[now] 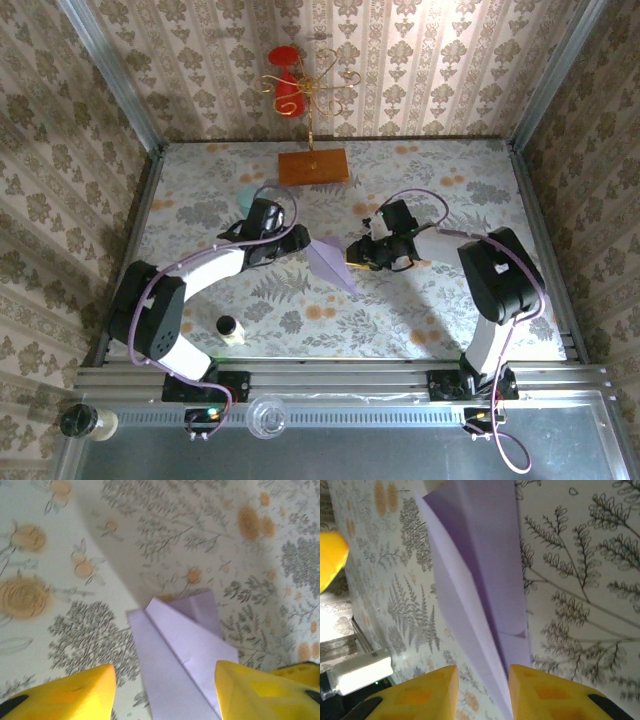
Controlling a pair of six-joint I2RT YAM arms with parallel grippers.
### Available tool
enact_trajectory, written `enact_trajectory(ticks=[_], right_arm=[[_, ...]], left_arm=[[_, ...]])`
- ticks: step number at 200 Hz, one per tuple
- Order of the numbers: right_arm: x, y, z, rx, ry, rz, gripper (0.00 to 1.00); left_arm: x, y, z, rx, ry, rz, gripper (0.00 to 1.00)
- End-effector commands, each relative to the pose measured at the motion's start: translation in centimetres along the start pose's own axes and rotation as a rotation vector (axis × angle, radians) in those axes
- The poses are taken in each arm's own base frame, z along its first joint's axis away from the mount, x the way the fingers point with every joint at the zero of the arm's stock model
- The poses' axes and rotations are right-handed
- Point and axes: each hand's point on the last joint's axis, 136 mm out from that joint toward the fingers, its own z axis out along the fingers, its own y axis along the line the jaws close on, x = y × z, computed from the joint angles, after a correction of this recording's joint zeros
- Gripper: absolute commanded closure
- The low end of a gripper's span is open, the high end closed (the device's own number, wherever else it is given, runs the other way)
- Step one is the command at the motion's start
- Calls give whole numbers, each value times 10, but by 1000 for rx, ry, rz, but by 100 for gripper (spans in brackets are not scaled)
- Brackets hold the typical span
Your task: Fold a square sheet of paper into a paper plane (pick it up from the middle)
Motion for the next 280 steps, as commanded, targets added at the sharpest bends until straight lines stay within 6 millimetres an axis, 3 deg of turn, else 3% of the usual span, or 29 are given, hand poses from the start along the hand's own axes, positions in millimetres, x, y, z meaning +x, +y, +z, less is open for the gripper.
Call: enact_trajectory(ticks=[1,28,118,155,229,280], right_arm=[[-14,11,3,-37,-2,-62,66],[-16,8,10,-38,14,-65,68],[-12,4,23,-73,61,-53,78],[-12,5,23,-85,66,-40,89],[-32,27,13,-180,-36,165,95],[-54,32,7,-282,-116,336,96]], left_arm=[[-6,-4,-6,41,-53,-39,37],[-3,1,-6,77,-59,-88,27],[-2,2,-5,109,-66,-102,17],[4,-3,-5,141,-40,-125,17],[64,-42,1,310,96,-269,16],[81,-64,18,414,141,-330,15]])
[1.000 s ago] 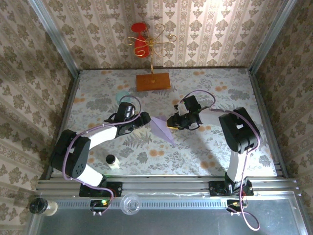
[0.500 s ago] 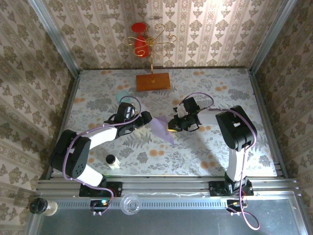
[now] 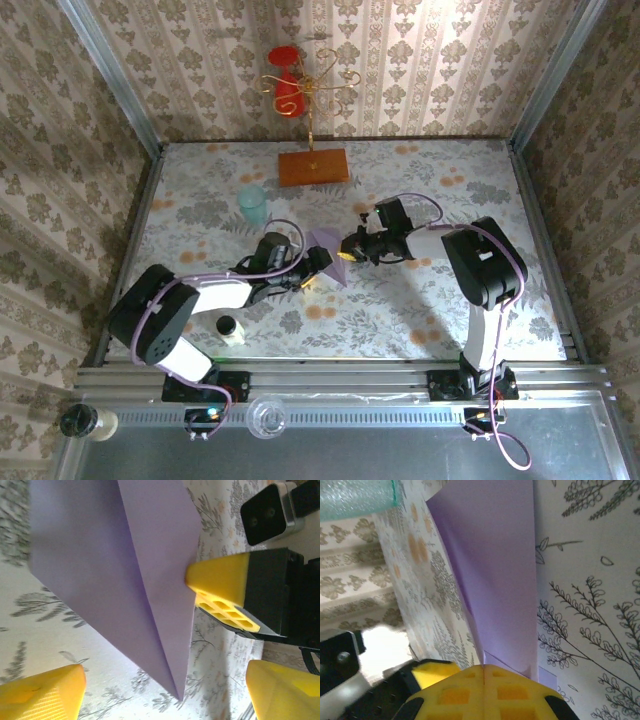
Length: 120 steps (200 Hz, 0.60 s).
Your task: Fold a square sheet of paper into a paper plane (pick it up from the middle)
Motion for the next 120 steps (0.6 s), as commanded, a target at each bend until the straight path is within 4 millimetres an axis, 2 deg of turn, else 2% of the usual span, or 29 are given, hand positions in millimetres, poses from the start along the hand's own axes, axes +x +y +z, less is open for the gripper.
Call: enact_trajectory(ticks=[1,36,67,89,120], right_arm=[[-15,25,-9,-114,-52,86,96],[-22,25,-11,-165,-80,156,96],[-20,22,-12,-178,-80,183,96],[-19,21,-12,-179,-79,194,96],[-15,19,-13,-176,-71,205,96]], left_arm=[[1,-17,10,99,9,-54,16],[4,-23,24,145,28,-71,17],[1,-30,32,165,31,-62,22],[-2,-38,35,191,28,-49,32],[-4,-38,38,165,24,-32,46]])
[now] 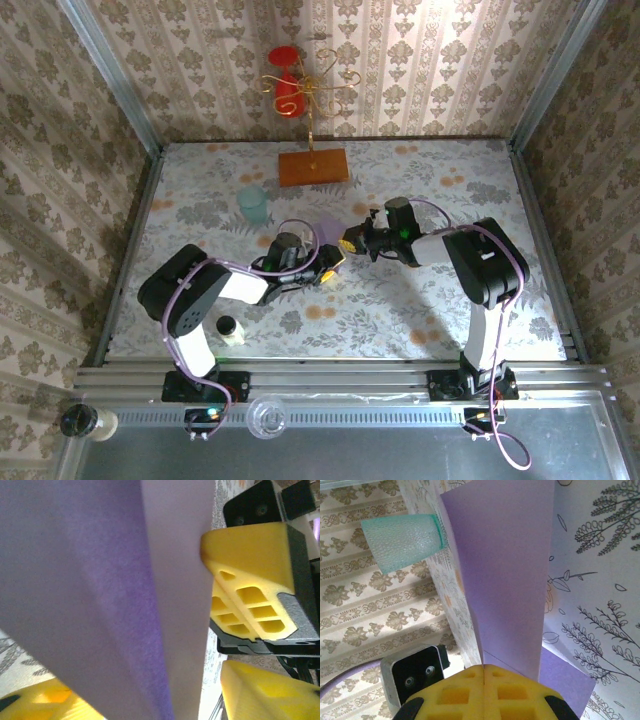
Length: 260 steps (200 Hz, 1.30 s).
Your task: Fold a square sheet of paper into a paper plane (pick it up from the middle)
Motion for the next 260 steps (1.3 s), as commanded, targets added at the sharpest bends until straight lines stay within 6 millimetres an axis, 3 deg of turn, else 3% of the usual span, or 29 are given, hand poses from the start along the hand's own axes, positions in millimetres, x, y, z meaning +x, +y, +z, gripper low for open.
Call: enact_trajectory(ticks=[1,77,141,199,260], right_arm=[[5,2,-3,-19,17,15,96],[8,-10,-4,-3,22,36,94],[8,-13,-7,1,16,41,81],[2,-21,-29,71,-43,1,66],[-10,-18,-56,180,-131,-113,61]], left_arm=[[-4,-17,4,36,-2,37,46],[-8,-19,0,21,-25,65,64],[-9,-11,-2,-24,-22,76,75],[-10,-2,-3,-81,-10,106,87],[-15,-3,-13,-167,8,210,91]])
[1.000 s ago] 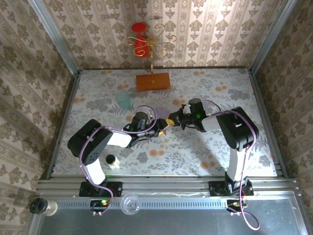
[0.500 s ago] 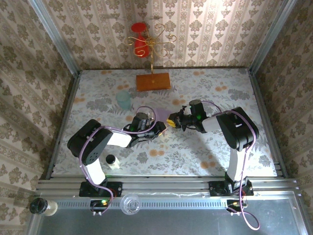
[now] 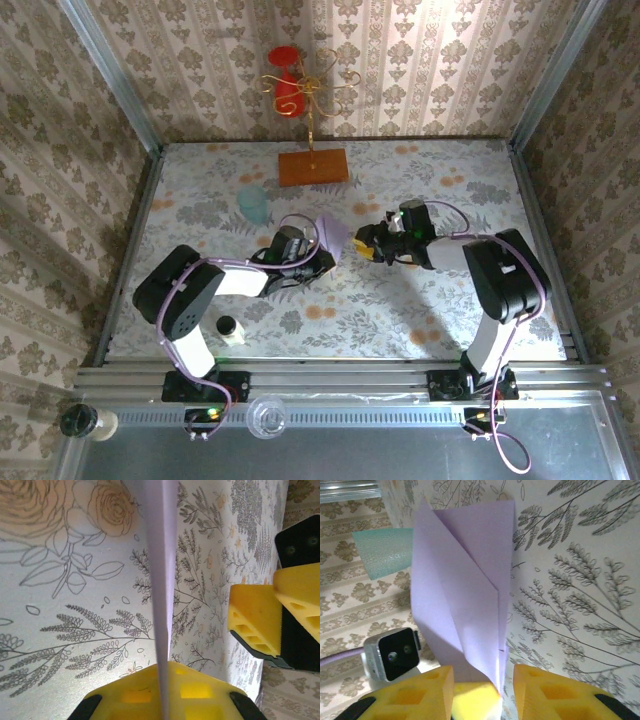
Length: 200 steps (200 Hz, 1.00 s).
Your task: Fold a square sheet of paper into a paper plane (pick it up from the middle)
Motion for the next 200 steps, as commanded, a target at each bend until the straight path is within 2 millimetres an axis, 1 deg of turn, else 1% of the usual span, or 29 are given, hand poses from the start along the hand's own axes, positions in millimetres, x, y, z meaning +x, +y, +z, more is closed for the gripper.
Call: enact_trajectory(ticks=[1,33,40,43,57,65,90,124,147,160,177,200], right_arm=[[-7,-4,-12,81,-46,-74,61],[-18,-1,-29,159,-105,-170,57],[-20,0,-33,175,-119,-192,56],[-21,0,-35,184,-123,-200,55],[-28,5,-45,217,-162,-240,54],[-31,5,-50,237,-178,-260,54],[-39,5,-65,285,-226,-292,53],[-46,-2,-78,309,-267,-283,53],[-48,-11,-84,316,-281,-259,52],[-50,-14,-88,315,-289,-247,52],[-53,-18,-94,315,-302,-229,52],[-55,-26,-101,319,-314,-205,52]], left_arm=[[-10,-13,-11,-28,-12,102,92],[-16,-20,-27,-129,-1,249,92],[-18,-19,-32,-166,4,288,92],[-20,-22,-34,-173,1,312,92],[-23,-18,-45,-261,10,394,92],[-28,-20,-51,-299,6,448,92],[-35,-11,-65,-483,42,612,93],[-54,8,-77,-825,82,820,93],[-65,16,-75,-1038,114,942,93],[-71,18,-72,-1130,121,991,94],[-73,21,-65,-1204,138,1042,94],[-72,24,-55,-1244,159,1088,94]])
